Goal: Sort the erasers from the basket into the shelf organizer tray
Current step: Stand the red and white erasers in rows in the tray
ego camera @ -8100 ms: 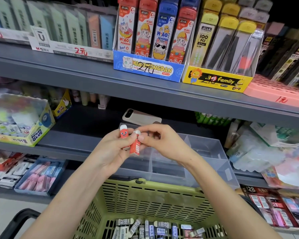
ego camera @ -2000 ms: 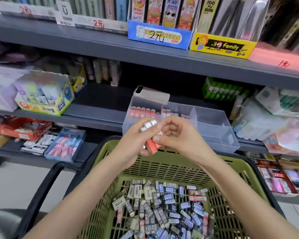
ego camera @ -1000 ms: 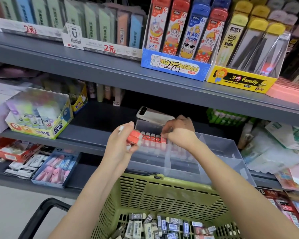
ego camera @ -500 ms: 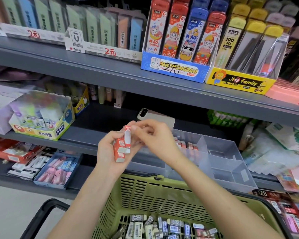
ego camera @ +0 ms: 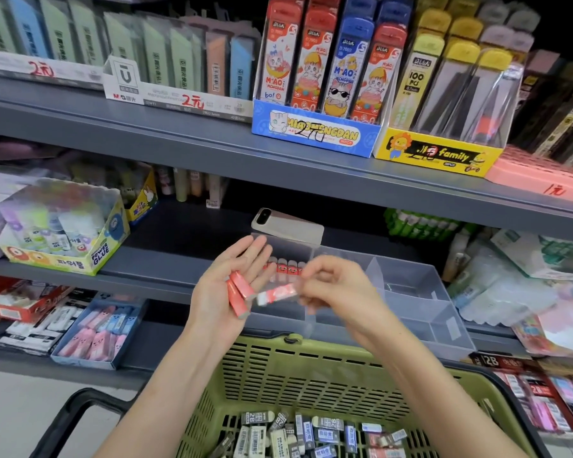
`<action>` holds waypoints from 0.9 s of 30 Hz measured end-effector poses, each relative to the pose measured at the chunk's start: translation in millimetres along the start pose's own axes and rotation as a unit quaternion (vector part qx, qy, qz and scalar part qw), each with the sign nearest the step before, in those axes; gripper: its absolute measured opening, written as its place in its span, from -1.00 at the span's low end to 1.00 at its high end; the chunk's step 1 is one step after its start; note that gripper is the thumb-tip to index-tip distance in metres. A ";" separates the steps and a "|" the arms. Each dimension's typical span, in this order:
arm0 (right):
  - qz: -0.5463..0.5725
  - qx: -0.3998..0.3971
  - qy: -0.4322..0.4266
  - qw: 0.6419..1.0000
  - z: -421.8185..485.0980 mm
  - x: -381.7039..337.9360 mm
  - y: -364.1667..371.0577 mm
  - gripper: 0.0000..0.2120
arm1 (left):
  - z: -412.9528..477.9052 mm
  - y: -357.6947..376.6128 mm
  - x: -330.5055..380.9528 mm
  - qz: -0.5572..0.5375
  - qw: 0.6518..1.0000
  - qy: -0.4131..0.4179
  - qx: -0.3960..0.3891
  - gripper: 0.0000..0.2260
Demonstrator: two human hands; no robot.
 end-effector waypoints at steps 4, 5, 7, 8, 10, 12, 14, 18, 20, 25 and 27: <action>-0.049 0.201 -0.016 0.978 -3.1 4.1 -94.1 -0.80 | 2.3 -0.3 -4.6 0.029 0.999 0.010 0.011 -0.76; -0.100 0.245 -0.019 0.964 -2.2 2.8 -111.3 -0.80 | 3.7 -2.7 -6.3 0.053 0.998 0.012 0.024 -0.79; -0.245 0.286 -0.009 0.926 3.4 1.2 -125.9 -0.78 | 6.3 -3.6 -10.6 0.095 0.994 0.008 0.047 -0.79; -0.313 0.289 0.000 0.905 7.7 1.4 -125.9 -0.77 | 8.0 -1.4 -13.0 0.104 0.993 0.006 0.050 -0.80; -0.407 0.285 0.014 0.868 16.7 2.0 -119.4 -0.77 | 11.6 2.5 -17.2 0.111 0.992 0.003 0.054 -0.81; -0.465 0.275 0.015 0.841 26.0 2.8 -110.3 -0.80 | 15.2 5.0 -19.7 0.114 0.992 0.004 0.057 -0.83; -0.513 0.262 0.024 0.817 34.4 7.6 -103.0 -0.74 | 18.0 7.5 -22.6 0.111 0.992 -0.002 0.057 -0.83; -0.545 0.206 0.090 0.808 44.3 29.0 -97.6 -0.61 | 20.4 7.5 -24.3 0.104 0.991 -0.010 0.078 -0.81; -0.540 0.175 0.100 0.817 47.3 34.0 -94.8 -0.64 | 20.7 7.9 -24.9 0.102 0.991 -0.012 0.086 -0.81; -0.542 0.100 0.086 0.830 47.8 37.5 -82.7 -0.51 | 19.4 6.7 -31.2 0.074 0.990 -0.036 0.111 -0.91; -0.523 0.109 0.085 0.841 42.9 34.8 -85.3 -0.47 | 17.0 6.5 -34.1 0.040 0.991 -0.051 0.120 -0.92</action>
Point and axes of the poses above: each hand's wrist, its own z-axis towards the middle knuckle, its own y-axis out of the palm, x = y × z, the point moved 10 cm from there along z, towards the middle knuckle, and after that the axes turned 3 degrees about -z, right-handed, at the moved point
